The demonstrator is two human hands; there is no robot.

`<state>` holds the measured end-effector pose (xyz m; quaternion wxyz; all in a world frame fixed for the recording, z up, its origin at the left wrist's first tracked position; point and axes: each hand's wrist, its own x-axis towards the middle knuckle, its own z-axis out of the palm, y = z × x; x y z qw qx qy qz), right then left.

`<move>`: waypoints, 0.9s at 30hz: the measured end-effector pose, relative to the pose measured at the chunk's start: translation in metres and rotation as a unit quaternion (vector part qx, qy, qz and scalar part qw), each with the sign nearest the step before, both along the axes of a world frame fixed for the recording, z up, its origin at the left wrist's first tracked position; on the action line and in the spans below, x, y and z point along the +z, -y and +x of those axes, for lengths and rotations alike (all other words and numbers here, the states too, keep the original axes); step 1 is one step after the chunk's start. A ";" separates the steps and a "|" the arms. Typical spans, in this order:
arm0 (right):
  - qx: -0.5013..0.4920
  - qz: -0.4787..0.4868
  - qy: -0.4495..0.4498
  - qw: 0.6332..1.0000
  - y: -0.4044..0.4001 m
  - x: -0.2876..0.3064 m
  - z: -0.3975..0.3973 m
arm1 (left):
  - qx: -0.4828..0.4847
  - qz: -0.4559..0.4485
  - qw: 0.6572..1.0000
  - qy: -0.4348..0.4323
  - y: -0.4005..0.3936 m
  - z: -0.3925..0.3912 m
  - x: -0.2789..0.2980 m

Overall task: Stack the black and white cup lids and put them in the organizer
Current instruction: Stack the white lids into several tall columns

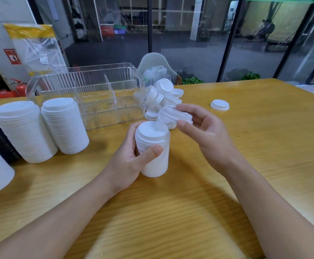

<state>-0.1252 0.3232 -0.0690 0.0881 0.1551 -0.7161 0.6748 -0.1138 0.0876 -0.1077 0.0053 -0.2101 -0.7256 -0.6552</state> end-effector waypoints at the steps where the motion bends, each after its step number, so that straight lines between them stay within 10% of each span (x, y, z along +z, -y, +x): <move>1: 0.024 -0.005 -0.018 1.000 0.005 0.001 0.002 | -0.001 0.000 1.000 0.001 0.000 -0.001 -0.001; 27: 0.059 0.121 -0.078 0.988 0.025 -0.012 -0.003 | 0.014 0.022 1.000 0.013 -0.001 -0.002 0.001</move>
